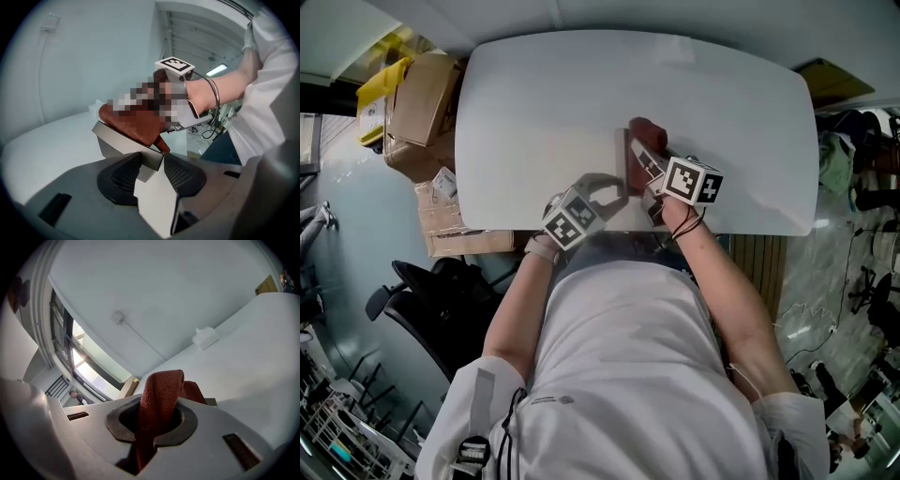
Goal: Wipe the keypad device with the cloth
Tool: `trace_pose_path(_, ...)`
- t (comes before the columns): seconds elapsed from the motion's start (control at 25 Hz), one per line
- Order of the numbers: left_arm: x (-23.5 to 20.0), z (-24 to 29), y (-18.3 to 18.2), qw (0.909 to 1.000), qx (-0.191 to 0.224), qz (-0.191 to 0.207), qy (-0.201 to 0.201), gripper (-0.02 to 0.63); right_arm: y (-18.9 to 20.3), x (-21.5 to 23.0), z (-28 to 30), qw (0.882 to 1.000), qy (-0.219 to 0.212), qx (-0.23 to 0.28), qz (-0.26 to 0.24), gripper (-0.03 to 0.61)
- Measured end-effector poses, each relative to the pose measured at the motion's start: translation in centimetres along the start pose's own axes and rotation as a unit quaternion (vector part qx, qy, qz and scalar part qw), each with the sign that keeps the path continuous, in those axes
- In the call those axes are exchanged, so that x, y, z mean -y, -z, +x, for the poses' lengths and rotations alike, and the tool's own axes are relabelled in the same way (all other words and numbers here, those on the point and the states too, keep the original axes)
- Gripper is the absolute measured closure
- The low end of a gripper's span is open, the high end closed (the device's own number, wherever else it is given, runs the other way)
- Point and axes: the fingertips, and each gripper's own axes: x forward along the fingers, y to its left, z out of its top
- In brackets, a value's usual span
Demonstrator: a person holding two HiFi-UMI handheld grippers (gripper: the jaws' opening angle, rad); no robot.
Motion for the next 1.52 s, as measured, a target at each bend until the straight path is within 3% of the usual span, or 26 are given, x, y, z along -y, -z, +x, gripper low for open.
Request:
trace_pose_path(0.32, -0.1, 0.1, 0.2, 0.9999, 0.012, -0.002, 0.0, 0.462, 1.3, 0.5, 1.6, 0.999, -0.001, -0.037, 0.01, 0.525)
trace_pose_path(0.72, -0.2, -0.1, 0.2, 0.9993, 0.035, -0.016, 0.002, 0.46, 1.6, 2.7, 1.2, 0.999, 0.019, 0.001, 0.036, 0.525)
trace_pose_path(1.0, -0.1, 0.0, 0.3, 0.9992, 0.035, -0.021, 0.0, 0.46, 3.1, 8.9, -0.1, 0.995, 0.087, -0.002, 0.045, 0.525)
trace_pose_path(1.16, -0.1, -0.1, 0.3, 0.9993, 0.032, -0.02, 0.0, 0.459, 4.3, 13.1, -1.3, 0.99, 0.121, -0.01, 0.078, 0.525)
trace_pose_path(1.52, -0.2, -0.1, 0.4, 0.9993, 0.03, -0.02, 0.0, 0.459, 4.6, 13.5, -1.3, 0.988, 0.131, -0.011, 0.077, 0.526)
